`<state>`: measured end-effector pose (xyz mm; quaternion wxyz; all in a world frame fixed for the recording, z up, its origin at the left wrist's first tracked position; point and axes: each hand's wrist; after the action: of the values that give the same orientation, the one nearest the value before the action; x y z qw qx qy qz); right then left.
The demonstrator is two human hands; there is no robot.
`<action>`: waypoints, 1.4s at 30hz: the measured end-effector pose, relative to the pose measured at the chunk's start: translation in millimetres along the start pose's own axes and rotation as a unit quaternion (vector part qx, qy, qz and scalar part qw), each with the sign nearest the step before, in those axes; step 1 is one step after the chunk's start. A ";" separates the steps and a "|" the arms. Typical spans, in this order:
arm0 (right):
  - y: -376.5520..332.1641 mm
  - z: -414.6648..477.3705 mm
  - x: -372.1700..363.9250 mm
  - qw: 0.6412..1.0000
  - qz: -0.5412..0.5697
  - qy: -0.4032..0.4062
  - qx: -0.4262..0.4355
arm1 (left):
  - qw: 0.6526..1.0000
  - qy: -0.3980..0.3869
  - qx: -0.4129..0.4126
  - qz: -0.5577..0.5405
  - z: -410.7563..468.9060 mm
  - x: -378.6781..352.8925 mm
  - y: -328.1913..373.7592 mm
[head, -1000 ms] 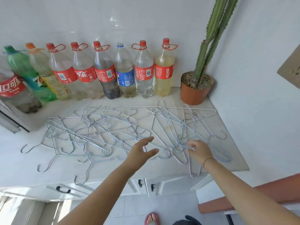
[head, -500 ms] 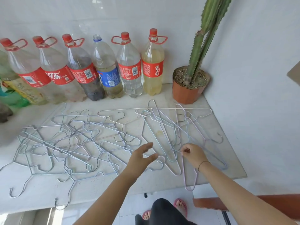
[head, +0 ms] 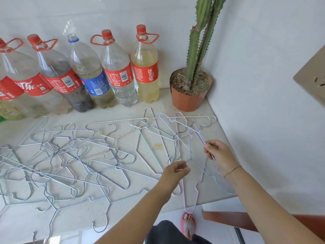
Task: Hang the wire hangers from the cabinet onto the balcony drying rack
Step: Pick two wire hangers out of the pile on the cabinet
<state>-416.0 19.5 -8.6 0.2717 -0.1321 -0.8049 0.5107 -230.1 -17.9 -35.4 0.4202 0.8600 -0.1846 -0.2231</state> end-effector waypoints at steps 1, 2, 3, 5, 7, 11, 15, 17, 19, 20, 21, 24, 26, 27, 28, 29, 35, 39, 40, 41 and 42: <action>-0.8 -1.0 1.6 1.000 0.005 -0.005 0.000 | 1.000 -0.002 0.020 -0.022 5.1 -9.7 -1.9; -1.7 -2.2 3.2 1.000 0.011 -0.008 0.000 | 0.999 0.000 0.038 -0.035 10.7 -17.4 -4.2; -3.3 -3.5 4.6 1.000 0.019 -0.011 0.001 | 0.997 0.000 0.054 -0.058 15.2 -24.6 -5.5; -6.6 -5.5 7.6 0.999 0.035 -0.011 0.007 | 0.993 -0.003 0.075 -0.094 23.3 -34.9 -6.4; -9.2 -6.8 10.5 0.999 0.046 -0.011 0.013 | 0.989 -0.007 0.093 -0.119 31.3 -43.1 -5.5; -13.0 -7.8 14.2 0.998 0.059 -0.012 0.020 | 0.980 0.022 0.109 -0.166 49.3 -57.8 1.2; -15.3 -9.3 16.2 0.997 0.068 -0.014 0.032 | 0.974 0.065 0.106 -0.190 61.6 -72.5 12.4; -15.7 -9.9 17.1 0.997 0.072 -0.015 0.038 | 0.973 0.092 0.087 -0.190 66.3 -77.2 16.0; -16.9 -10.3 18.1 0.996 0.074 -0.012 0.040 | 0.973 0.111 0.074 -0.191 69.4 -80.6 18.2; -17.9 -10.4 18.5 0.996 0.074 -0.010 0.042 | 0.972 0.117 0.069 -0.190 69.1 -81.4 19.3; -19.1 -10.4 18.8 0.996 0.073 -0.007 0.044 | 0.971 0.123 0.064 -0.193 68.9 -82.1 20.0; -21.6 -9.5 19.3 0.997 0.059 -0.004 0.052 | 0.973 0.121 0.048 -0.191 63.9 -80.4 22.5; -21.2 -8.5 18.5 0.998 0.044 -0.002 0.052 | 0.976 0.106 0.037 -0.188 60.1 -77.2 25.7; -20.2 -7.9 17.8 0.998 0.036 -0.001 0.050 | 0.977 0.097 0.032 -0.187 57.1 -75.9 28.6; -19.1 -7.5 16.8 0.999 0.029 0.000 0.046 | 0.979 0.089 0.026 -0.182 54.8 -73.8 31.2; -18.5 -7.4 15.3 0.999 0.024 0.002 0.042 | 0.980 0.081 0.020 -0.181 52.0 -71.4 34.1; -20.9 -8.2 6.6 0.999 0.012 0.025 0.036 | 0.984 0.053 -0.025 -0.170 33.7 -42.5 49.2; -28.3 -11.3 -2.0 0.999 0.018 0.037 0.036 | 0.985 0.048 -0.041 -0.161 16.9 -15.6 55.7; -30.4 -12.2 -5.3 0.998 0.021 0.036 0.039 | 0.985 0.046 -0.045 -0.158 11.4 -8.3 57.0; -32.4 -13.6 -8.6 0.998 0.025 0.035 0.043 | 0.986 0.044 -0.050 -0.156 5.9 -1.2 57.8; -34.4 -14.9 -12.4 0.998 0.027 0.034 0.047 | 0.986 0.042 -0.055 -0.153 0.0 6.1 58.6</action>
<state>-395.1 9.3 23.4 0.2906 -0.1582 -0.7662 0.5508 -232.6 -55.0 10.4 0.4347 0.8625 -0.0200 -0.2582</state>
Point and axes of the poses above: each hand's wrist, its own z-axis towards the middle knuckle, its own x-axis out of the back of the hand, y = z × x, and after that the axes turned 12 degrees about -z, right-handed
